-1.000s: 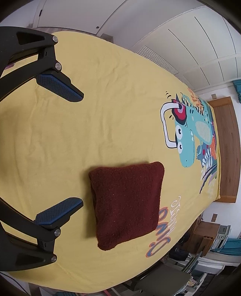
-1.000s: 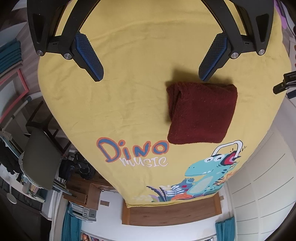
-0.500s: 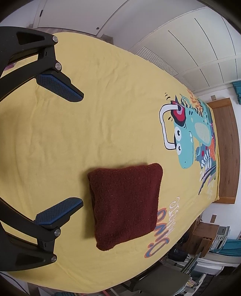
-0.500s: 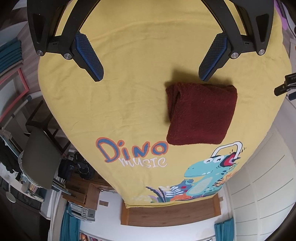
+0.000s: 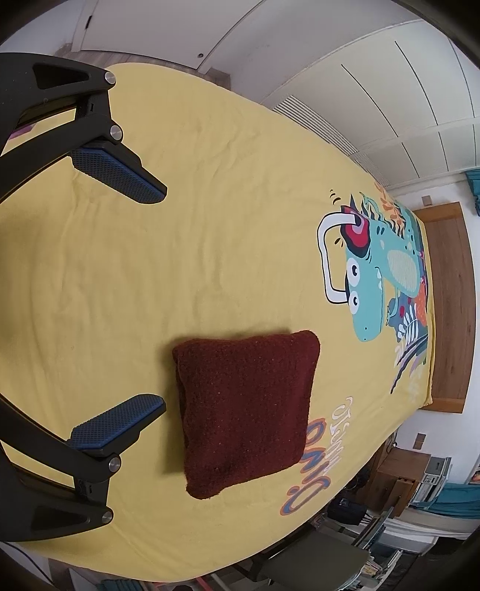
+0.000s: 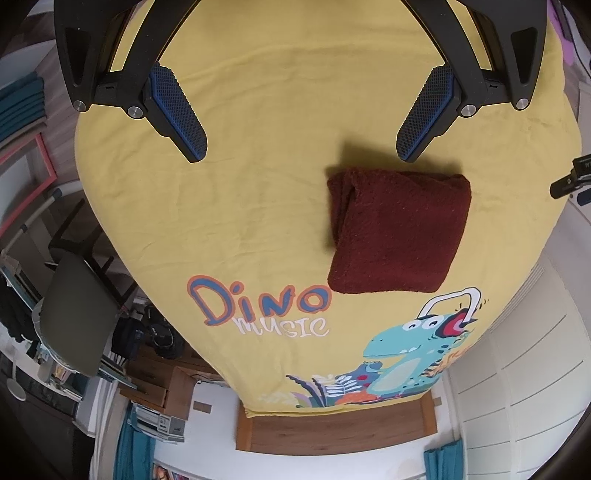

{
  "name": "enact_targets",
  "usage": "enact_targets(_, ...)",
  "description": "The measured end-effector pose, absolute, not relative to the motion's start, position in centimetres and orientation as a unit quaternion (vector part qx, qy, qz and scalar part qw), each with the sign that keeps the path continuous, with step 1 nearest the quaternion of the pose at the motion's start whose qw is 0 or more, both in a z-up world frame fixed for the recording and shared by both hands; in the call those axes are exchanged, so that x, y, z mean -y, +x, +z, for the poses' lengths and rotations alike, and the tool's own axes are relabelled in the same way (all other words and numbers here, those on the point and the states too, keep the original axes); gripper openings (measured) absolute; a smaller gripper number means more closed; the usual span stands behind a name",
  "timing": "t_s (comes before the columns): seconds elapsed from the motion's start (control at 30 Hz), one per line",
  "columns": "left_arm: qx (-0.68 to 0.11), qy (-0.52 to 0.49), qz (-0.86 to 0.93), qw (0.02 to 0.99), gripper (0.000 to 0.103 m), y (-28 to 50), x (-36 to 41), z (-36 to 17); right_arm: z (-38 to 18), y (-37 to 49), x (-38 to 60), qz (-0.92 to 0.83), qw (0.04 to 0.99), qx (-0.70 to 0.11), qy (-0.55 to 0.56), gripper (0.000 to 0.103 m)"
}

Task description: Fold small clothes

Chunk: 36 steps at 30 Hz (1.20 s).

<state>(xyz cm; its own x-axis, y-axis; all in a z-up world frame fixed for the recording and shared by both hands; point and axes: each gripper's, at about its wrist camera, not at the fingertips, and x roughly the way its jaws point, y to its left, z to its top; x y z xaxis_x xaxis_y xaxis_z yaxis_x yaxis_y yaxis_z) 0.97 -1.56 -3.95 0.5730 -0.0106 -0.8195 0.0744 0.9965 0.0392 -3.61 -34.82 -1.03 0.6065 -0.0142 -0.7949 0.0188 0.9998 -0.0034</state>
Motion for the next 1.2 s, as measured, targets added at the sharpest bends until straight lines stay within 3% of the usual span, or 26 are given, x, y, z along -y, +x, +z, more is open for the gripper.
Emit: enact_targets(1.2, -0.47, 0.038, -0.023, 0.882, 0.102, 1.24, 1.13, -4.31, -1.63, -3.5, 34.83, -0.004, 0.892, -0.453, -0.004, 0.102)
